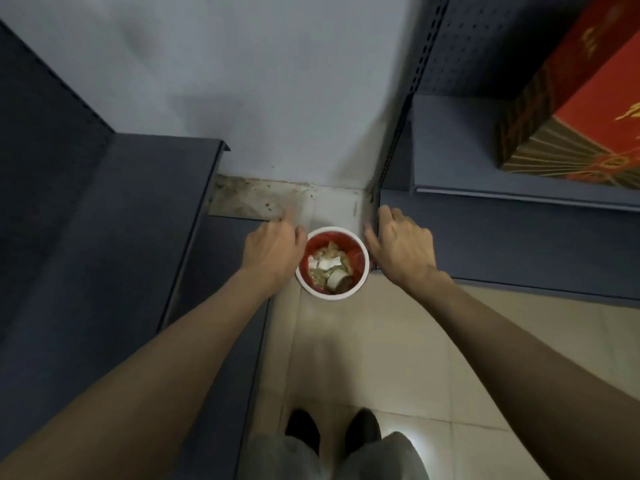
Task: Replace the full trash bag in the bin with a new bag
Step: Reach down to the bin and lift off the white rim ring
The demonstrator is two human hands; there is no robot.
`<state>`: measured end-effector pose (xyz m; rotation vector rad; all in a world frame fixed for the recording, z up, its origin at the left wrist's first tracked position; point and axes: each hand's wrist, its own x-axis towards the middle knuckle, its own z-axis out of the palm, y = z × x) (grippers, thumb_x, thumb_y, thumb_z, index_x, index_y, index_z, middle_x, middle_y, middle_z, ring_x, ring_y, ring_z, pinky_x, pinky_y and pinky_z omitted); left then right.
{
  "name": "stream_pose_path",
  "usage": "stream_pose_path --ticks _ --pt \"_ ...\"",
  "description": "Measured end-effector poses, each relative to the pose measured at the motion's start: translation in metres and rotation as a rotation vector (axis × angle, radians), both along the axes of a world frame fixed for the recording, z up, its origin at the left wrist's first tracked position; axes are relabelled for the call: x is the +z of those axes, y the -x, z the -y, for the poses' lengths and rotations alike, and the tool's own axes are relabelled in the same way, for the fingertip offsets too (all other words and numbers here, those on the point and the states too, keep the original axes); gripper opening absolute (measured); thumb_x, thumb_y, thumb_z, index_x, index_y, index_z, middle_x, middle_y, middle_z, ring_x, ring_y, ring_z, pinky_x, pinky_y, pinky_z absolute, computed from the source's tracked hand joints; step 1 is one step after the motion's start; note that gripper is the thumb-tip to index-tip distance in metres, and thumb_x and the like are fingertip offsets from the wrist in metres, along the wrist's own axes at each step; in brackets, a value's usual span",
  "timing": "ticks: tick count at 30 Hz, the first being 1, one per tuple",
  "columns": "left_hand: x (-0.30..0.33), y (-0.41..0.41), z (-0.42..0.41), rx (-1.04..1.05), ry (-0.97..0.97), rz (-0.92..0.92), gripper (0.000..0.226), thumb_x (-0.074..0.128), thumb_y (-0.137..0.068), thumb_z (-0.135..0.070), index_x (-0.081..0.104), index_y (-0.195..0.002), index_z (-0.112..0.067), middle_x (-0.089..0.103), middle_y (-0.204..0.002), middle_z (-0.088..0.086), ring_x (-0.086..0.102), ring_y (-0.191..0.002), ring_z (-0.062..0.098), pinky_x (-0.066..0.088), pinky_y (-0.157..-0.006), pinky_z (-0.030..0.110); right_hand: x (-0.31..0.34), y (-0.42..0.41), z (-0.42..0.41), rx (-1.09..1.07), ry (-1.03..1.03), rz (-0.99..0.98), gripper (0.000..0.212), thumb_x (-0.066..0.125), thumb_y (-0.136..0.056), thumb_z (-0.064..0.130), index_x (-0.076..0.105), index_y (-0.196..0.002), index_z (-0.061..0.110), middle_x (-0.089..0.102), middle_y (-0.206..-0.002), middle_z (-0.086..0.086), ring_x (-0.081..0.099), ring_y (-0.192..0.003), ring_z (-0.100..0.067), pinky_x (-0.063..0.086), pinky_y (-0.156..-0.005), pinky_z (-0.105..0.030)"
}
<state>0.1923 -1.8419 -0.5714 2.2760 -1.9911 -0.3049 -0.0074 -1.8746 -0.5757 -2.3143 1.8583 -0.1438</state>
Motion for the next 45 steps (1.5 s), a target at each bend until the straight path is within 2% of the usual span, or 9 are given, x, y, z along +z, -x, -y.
stream_pose_path --ticks 4,9,15,17,20,24,33,36,45 --pt "-0.124 -0.019 0.018 0.003 0.014 0.017 0.026 0.035 -0.102 -0.029 0.048 -0.113 -0.009 0.056 -0.082 0.008 0.046 -0.064 0.018 0.027 -0.048 0.028 -0.126 -0.002 0.026 -0.014 0.012 -0.002 0.035 0.035 -0.100 0.040 0.048 -0.108 0.008 0.060 -0.103 -0.015 0.059 -0.085 -0.035 0.037 -0.062 -0.038" --pt "-0.271 -0.025 0.049 0.033 0.009 0.050 0.028 0.036 -0.100 -0.031 0.049 -0.113 -0.010 0.060 -0.092 0.012 0.047 -0.069 0.022 0.035 -0.059 0.035 -0.282 0.009 0.051 -0.048 0.041 0.005 0.034 0.033 -0.100 0.042 0.046 -0.101 0.010 0.061 -0.091 -0.012 0.057 -0.070 -0.031 0.046 -0.060 -0.040" --pt "-0.399 -0.024 0.063 0.029 0.006 0.102 0.033 0.039 -0.100 -0.033 0.045 -0.125 -0.012 0.062 -0.102 0.017 0.061 -0.084 0.036 0.040 -0.063 0.038 -0.418 0.021 0.068 -0.032 0.065 -0.021 0.033 0.037 -0.099 0.042 0.044 -0.110 0.012 0.064 -0.093 -0.013 0.059 -0.071 -0.035 0.034 -0.060 -0.036" --pt "-0.424 -0.027 0.066 0.044 0.017 0.114 0.035 0.038 -0.100 -0.032 0.042 -0.129 -0.012 0.061 -0.104 0.017 0.061 -0.086 0.036 0.038 -0.064 0.038 -0.439 0.024 0.073 -0.035 0.112 -0.010 0.031 0.037 -0.099 0.040 0.043 -0.111 0.012 0.061 -0.088 -0.011 0.050 -0.062 -0.030 0.028 -0.056 -0.032" --pt "-0.448 -0.031 0.068 0.063 0.078 0.099 0.035 0.037 -0.101 -0.025 0.037 -0.133 -0.012 0.061 -0.100 0.018 0.058 -0.077 0.035 0.038 -0.061 0.039 -0.458 0.023 0.080 -0.032 0.152 0.026 0.027 0.037 -0.100 0.035 0.041 -0.111 0.011 0.055 -0.078 -0.007 0.047 -0.058 -0.027 0.031 -0.054 -0.033" --pt "-0.458 -0.034 0.066 0.057 0.154 0.091 0.039 0.038 -0.101 -0.018 0.034 -0.138 -0.010 0.062 -0.095 0.017 0.055 -0.069 0.033 0.038 -0.057 0.039 -0.469 0.019 0.082 -0.064 0.173 0.099 0.021 0.035 -0.101 0.027 0.039 -0.111 0.009 0.060 -0.082 -0.011 0.051 -0.061 -0.030 0.038 -0.059 -0.038" --pt "-0.443 -0.036 0.071 0.033 0.030 0.138 0.033 0.037 -0.100 -0.018 0.039 -0.130 -0.005 0.064 -0.099 0.017 0.049 -0.066 0.026 0.037 -0.058 0.038 -0.453 0.018 0.084 -0.082 0.126 0.030 0.018 0.035 -0.101 0.019 0.043 -0.111 0.006 0.066 -0.093 -0.018 0.062 -0.074 -0.038 0.039 -0.060 -0.039" --pt "-0.430 -0.034 0.070 0.015 0.084 0.080 0.027 0.033 -0.102 -0.022 0.042 -0.123 -0.008 0.065 -0.095 0.014 0.057 -0.068 0.028 0.044 -0.059 0.039 -0.437 0.023 0.083 -0.096 0.152 0.053 0.015 0.040 -0.099 0.016 0.042 -0.110 0.006 0.066 -0.088 -0.016 0.058 -0.065 -0.035 0.039 -0.057 -0.039" --pt "-0.395 0.036 0.093 -0.157 0.224 0.007 0.019 0.042 -0.098 -0.020 0.045 -0.114 -0.011 0.063 -0.080 0.008 0.056 -0.060 0.025 0.045 -0.054 0.036 -0.400 0.099 0.066 -0.295 0.209 0.012 0.015 0.040 -0.098 0.013 0.042 -0.110 0.004 0.066 -0.082 -0.017 0.049 -0.057 -0.032 0.036 -0.054 -0.038"
